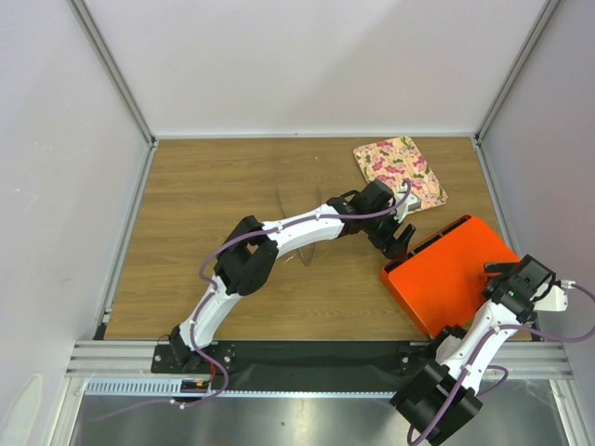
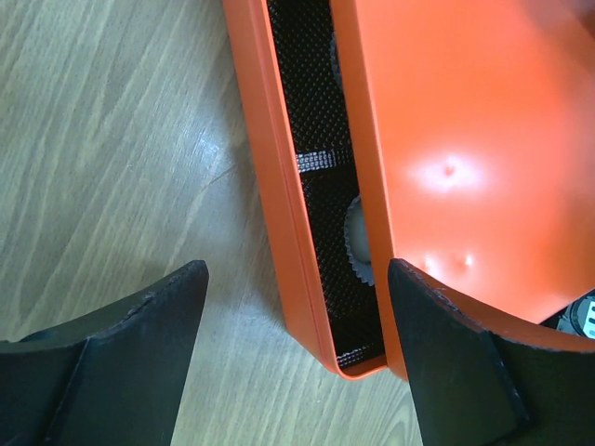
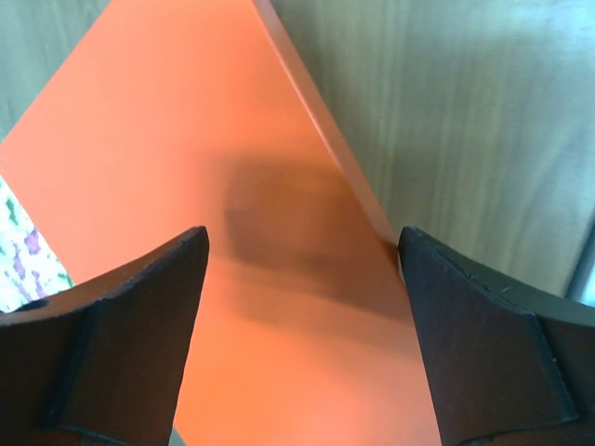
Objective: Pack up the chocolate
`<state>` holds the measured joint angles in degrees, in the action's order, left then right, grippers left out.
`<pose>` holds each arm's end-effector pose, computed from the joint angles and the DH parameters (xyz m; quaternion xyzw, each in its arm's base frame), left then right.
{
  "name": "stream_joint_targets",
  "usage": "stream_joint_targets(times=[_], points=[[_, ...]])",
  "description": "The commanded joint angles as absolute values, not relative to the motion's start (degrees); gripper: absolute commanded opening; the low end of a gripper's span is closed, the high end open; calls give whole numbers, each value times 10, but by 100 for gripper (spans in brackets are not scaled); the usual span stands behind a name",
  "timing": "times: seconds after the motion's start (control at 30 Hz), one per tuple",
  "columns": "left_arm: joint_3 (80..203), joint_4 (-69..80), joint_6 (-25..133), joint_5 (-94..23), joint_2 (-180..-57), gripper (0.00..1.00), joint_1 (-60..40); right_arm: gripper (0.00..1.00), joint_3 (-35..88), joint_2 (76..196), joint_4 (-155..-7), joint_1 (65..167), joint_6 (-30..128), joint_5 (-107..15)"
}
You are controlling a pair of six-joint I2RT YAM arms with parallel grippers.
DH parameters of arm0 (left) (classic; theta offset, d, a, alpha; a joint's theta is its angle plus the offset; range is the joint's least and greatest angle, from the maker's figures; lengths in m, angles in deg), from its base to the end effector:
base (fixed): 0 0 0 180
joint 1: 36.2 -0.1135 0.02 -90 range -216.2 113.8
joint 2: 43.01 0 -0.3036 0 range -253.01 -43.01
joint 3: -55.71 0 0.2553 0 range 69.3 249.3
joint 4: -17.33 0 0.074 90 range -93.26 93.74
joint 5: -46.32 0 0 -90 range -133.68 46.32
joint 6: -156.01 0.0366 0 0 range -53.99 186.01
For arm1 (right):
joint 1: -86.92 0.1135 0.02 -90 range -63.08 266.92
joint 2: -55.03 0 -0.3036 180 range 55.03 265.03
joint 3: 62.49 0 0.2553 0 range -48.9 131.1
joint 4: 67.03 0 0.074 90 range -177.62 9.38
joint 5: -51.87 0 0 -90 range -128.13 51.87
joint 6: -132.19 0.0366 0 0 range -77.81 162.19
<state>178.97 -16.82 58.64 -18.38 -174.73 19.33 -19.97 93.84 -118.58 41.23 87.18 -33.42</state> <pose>0.3003 -0.4651 0.2300 0.4449 0.7798 -0.3757 0.2299 0.0763 -0.0825 0.2384 0.6735 0.6448 -0.0405 0.3591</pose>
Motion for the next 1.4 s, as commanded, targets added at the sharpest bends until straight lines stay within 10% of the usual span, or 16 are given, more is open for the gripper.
stream_joint_targets(times=[0.0, 1.37], points=[[1821, -171, 607, -191, -1748, 85, 197, 88, -204, 927, -1143, 420, 870, -375], [1887, -195, 593, -236, -1767, 78, 187, 77, -236, 869, -1174, 431, 985, -375]])
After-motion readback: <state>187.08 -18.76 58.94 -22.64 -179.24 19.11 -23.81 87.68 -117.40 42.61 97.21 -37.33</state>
